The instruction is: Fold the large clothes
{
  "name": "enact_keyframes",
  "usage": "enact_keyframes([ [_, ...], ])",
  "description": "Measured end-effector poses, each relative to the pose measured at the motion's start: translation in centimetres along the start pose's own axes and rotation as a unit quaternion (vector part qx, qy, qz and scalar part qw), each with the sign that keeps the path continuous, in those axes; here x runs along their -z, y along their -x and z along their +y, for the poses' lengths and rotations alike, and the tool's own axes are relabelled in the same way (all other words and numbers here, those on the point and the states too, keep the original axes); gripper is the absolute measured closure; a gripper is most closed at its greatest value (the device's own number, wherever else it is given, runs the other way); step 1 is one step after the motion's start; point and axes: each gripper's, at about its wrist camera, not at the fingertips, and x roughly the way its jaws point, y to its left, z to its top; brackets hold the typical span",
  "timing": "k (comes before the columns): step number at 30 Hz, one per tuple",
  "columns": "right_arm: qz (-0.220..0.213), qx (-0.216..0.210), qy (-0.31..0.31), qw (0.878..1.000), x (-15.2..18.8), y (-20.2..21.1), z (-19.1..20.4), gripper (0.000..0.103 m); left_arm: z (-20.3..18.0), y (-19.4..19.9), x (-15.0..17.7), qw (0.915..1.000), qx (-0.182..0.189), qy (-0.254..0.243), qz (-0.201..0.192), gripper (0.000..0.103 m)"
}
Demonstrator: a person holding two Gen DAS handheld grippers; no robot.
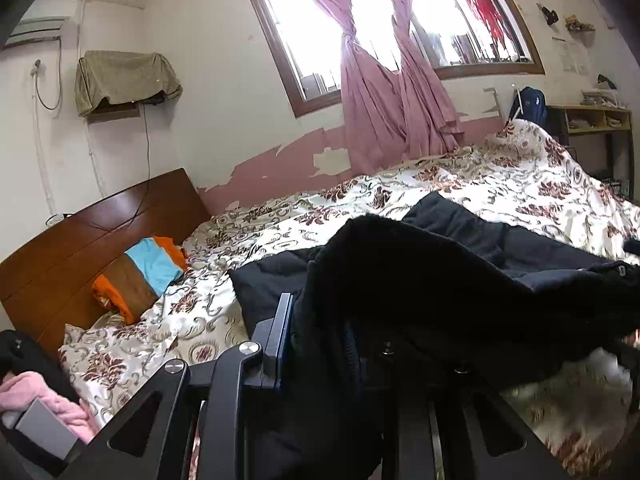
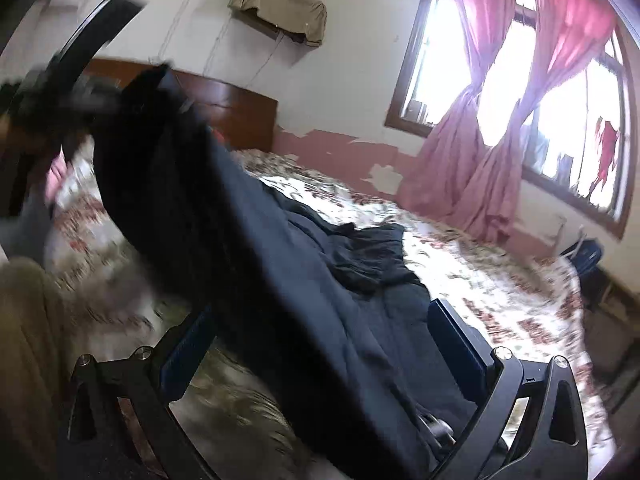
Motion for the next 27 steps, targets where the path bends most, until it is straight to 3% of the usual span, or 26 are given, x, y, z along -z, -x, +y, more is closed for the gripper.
enact_keyframes([
  [8,0.024,0.087,0.033,0.995,1.5,-0.2,-1.4,0.002,0.3,-3.2,-1.5,0.9995,0.021,0.024,0.001,0.082],
  [11,0.003,0.101,0.017,0.995,1.2,0.3,-2.2,0.003,0.4,-2.8,-1.0,0.9995,0.020,0.025,-0.004,0.082],
  [13,-0.011,0.103,0.002,0.995,0.8,0.8,-2.7,0.011,0.5,-2.2,-0.5,0.9996,0.015,0.023,-0.007,0.082],
  [15,-0.019,0.090,-0.005,0.996,0.4,1.0,-2.8,0.043,0.8,-1.3,0.1,0.9997,0.007,0.022,-0.012,0.082],
  [17,-0.026,0.077,-0.004,0.997,0.2,1.4,-2.5,0.063,1.4,-0.2,0.9,0.9992,0.010,0.034,-0.015,0.083],
  [20,-0.036,0.066,0.003,0.997,0.0,1.5,-1.7,0.080,2.1,1.5,2.4,0.9981,0.008,0.059,-0.015,0.085],
  [24,-0.057,0.052,-0.010,0.997,-0.6,2.5,-1.3,0.090,2.8,4.3,4.9,0.9957,0.001,0.090,-0.024,0.090],
  [27,-0.079,0.046,-0.015,0.996,-1.0,3.6,-1.0,0.091,3.6,5.9,6.2,0.9931,-0.001,0.112,-0.036,0.092],
])
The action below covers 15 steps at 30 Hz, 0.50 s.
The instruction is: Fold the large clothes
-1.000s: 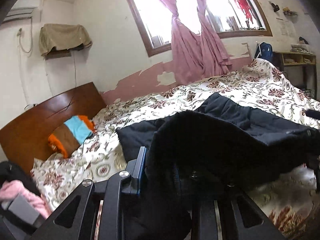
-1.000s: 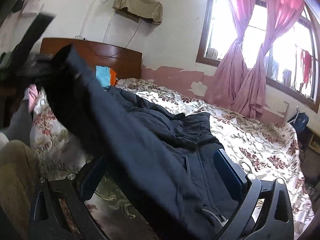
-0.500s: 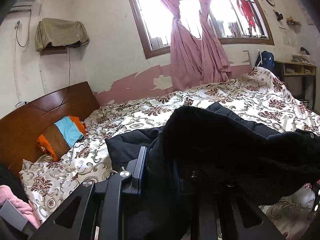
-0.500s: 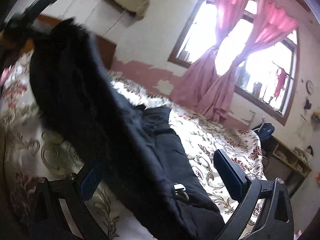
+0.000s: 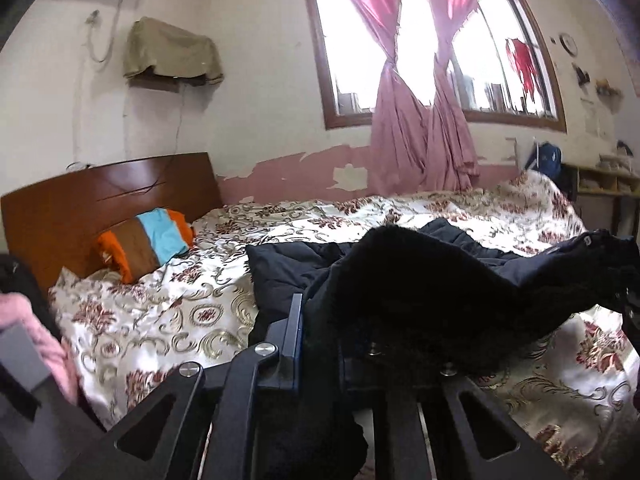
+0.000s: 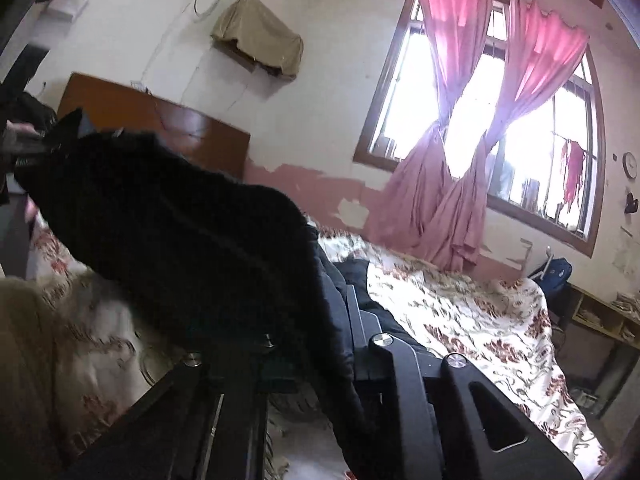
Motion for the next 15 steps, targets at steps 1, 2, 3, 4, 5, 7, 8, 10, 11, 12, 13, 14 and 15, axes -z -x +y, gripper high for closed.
enact_keyframes([
  [1,-0.007,-0.002,-0.004,1.000,-0.3,0.2,-0.1,0.091,0.2,0.5,0.2,0.9999,0.000,0.009,-0.005,0.092],
  [2,-0.014,-0.003,-0.006,1.000,-0.6,0.2,-0.2,0.091,0.5,1.0,0.2,0.9998,0.000,0.015,-0.010,0.093],
  [3,-0.019,-0.003,-0.004,1.000,-0.9,0.0,-0.1,0.091,0.8,1.2,0.0,0.9998,-0.001,0.016,-0.015,0.093],
  [4,-0.023,-0.001,-0.001,1.000,-1.2,-0.4,-0.1,0.091,1.0,1.3,-0.2,0.9997,-0.002,0.016,-0.017,0.093],
  [5,-0.028,0.001,0.001,1.000,-1.6,-0.9,0.0,0.091,1.2,1.2,-0.5,0.9997,-0.002,0.015,-0.019,0.093],
  [7,-0.037,0.004,0.002,0.999,-2.5,-2.5,-0.3,0.091,1.7,0.2,-1.6,0.9997,0.001,0.018,-0.016,0.093],
  [8,-0.040,0.004,0.003,0.999,-2.8,-3.3,-0.2,0.091,1.9,-0.6,-2.2,0.9997,0.003,0.019,-0.015,0.093],
  [10,-0.049,0.004,0.001,0.999,-3.8,-5.4,-0.3,0.091,2.1,-2.2,-3.4,0.9997,0.002,0.018,-0.014,0.093],
  [11,-0.053,0.004,0.001,0.999,-4.2,-6.6,-0.2,0.091,2.1,-3.2,-4.0,0.9997,0.001,0.018,-0.014,0.093],
  [12,-0.059,0.006,0.003,0.998,-4.7,-8.2,-0.2,0.091,2.2,-4.3,-4.5,0.9998,-0.001,0.018,-0.012,0.093],
  [13,-0.064,0.008,0.005,0.998,-5.0,-9.4,0.0,0.091,2.5,-5.7,-5.2,0.9997,-0.001,0.023,-0.008,0.093],
  [14,-0.069,0.011,0.009,0.998,-5.2,-10.7,0.3,0.091,2.8,-7.0,-5.8,0.9996,-0.001,0.028,-0.004,0.093],
  [15,-0.073,0.014,0.011,0.997,-5.4,-12.1,0.3,0.091,2.9,-8.1,-6.1,0.9995,-0.001,0.033,-0.001,0.093],
])
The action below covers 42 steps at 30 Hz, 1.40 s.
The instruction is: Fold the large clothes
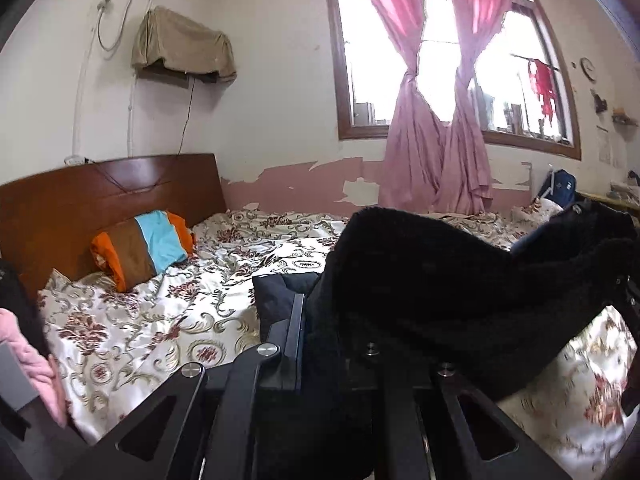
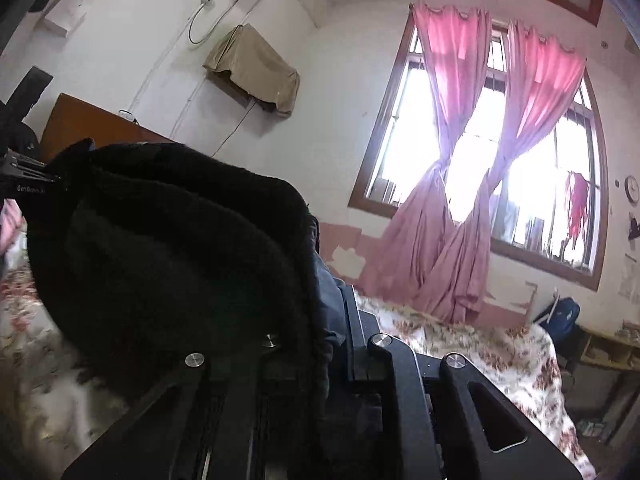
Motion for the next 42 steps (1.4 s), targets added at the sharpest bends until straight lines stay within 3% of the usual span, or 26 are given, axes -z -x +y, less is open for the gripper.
enact_keyframes([
  [9,0.020,0.003,-0.005,1.000,-0.1,-14.2,0.8,0.091,0.2,-11.5,-2.9,0.9989,-0.040,-0.025,0.007,0.093],
  [16,0.089,-0.008,0.001,0.996,0.0,-26.2,1.8,0.091,1.3,-21.3,-4.6,0.9981,-0.052,-0.022,0.022,0.093],
  [21,0.148,-0.018,0.005,0.989,1.6,-33.3,3.1,0.091,1.6,-27.3,-3.9,0.9970,-0.051,-0.011,0.057,0.093],
  [29,0.223,-0.010,0.042,0.974,5.2,-39.3,6.1,0.087,2.3,-32.2,-1.3,0.9939,-0.045,0.014,0.100,0.090],
  [32,0.219,-0.004,0.057,0.974,5.4,-39.1,6.9,0.086,2.7,-32.5,-0.9,0.9943,-0.025,0.027,0.100,0.088],
  [34,0.214,-0.004,0.049,0.976,5.2,-38.9,6.7,0.079,3.2,-32.4,-0.9,0.9946,-0.012,0.037,0.096,0.086],
  [35,0.211,-0.003,0.042,0.977,5.1,-38.9,6.4,0.066,3.4,-32.4,-0.9,0.9945,-0.009,0.043,0.095,0.080],
  [36,0.206,0.000,0.030,0.978,5.0,-38.9,5.9,0.043,3.8,-32.2,-0.9,0.9942,-0.010,0.054,0.093,0.070],
  [37,0.202,0.004,0.021,0.979,4.8,-38.4,5.5,0.032,4.0,-31.9,-0.9,0.9940,-0.010,0.063,0.088,0.063],
  [38,0.195,0.009,0.007,0.981,4.7,-38.1,4.9,0.019,4.5,-31.8,-1.0,0.9937,-0.011,0.074,0.083,0.042],
  [39,0.191,0.010,-0.003,0.981,4.7,-37.7,4.4,0.017,4.9,-31.5,-1.0,0.9932,-0.014,0.087,0.076,0.023],
  [42,0.181,0.000,-0.039,0.983,4.7,-36.9,2.7,0.017,6.3,-30.3,-1.3,0.9902,-0.013,0.130,0.048,0.016],
])
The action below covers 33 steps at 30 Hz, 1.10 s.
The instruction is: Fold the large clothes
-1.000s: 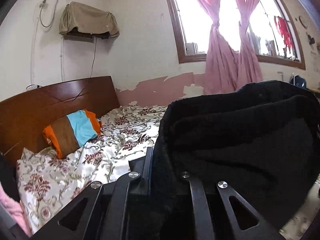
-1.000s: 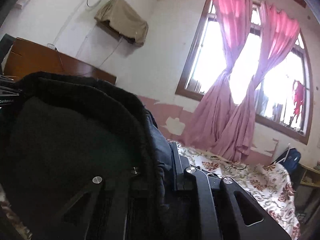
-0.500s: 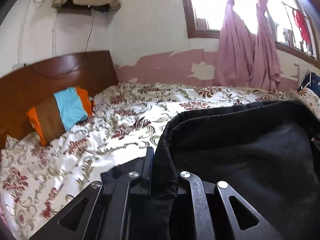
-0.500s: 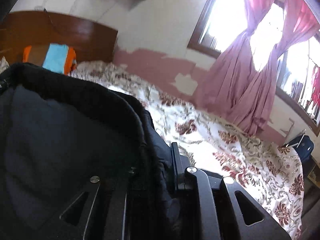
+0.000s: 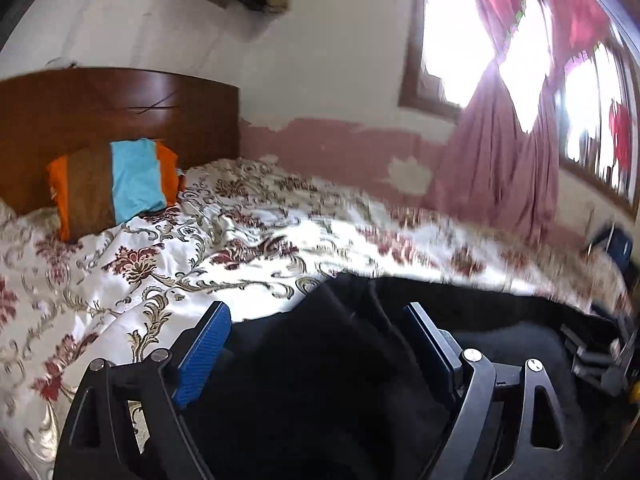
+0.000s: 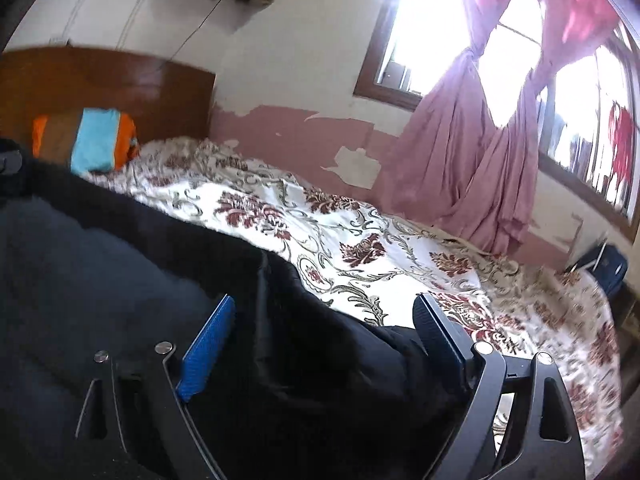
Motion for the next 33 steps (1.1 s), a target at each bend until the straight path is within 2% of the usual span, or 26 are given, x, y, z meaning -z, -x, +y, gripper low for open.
enact_keyframes([
  [4,-0.035,-0.012,-0.043,0.998,0.5,2.7,-2.0,0.015,0.6,0.8,-0.8,0.9995,-0.020,0.022,0.006,0.010],
  [5,-0.040,-0.019,-0.053,0.998,0.5,3.2,-2.5,0.011,0.5,1.1,-0.9,0.9996,-0.019,0.021,0.006,0.010],
  [8,-0.050,-0.050,-0.067,0.995,1.6,4.9,-3.4,0.007,-0.2,2.4,-1.0,0.9999,-0.016,0.001,-0.004,0.006],
  [11,-0.042,-0.095,-0.059,0.993,3.1,6.5,-3.4,0.007,-1.6,3.5,-0.6,0.9991,-0.006,-0.040,-0.013,0.006],
  [15,-0.022,-0.136,-0.024,0.990,4.6,7.1,-2.8,0.006,-4.0,4.9,0.8,0.9944,0.000,-0.104,-0.020,0.005],
  [18,0.002,-0.163,0.007,0.987,5.6,6.7,-1.8,0.006,-5.4,6.1,2.1,0.9903,0.032,-0.133,-0.025,0.005],
  [21,0.063,-0.194,0.035,0.978,6.7,5.0,-0.5,0.006,-6.8,6.2,3.7,0.9852,0.083,-0.149,0.002,0.005],
  [23,0.068,-0.195,0.040,0.978,7.2,4.6,-0.2,0.006,-7.6,5.6,4.6,0.9815,0.095,-0.165,0.023,0.005],
  [28,0.083,-0.179,0.016,0.980,6.7,3.1,-0.9,0.006,-8.8,3.3,6.4,0.9737,0.064,-0.215,0.040,0.005],
  [30,0.099,-0.176,0.000,0.979,6.2,1.8,-1.1,0.006,-8.6,2.5,6.1,0.9758,0.065,-0.204,0.047,0.005],
  [33,0.144,-0.186,-0.046,0.971,5.9,-1.2,-1.9,0.006,-8.0,0.9,4.7,0.9814,0.052,-0.175,0.058,0.005],
])
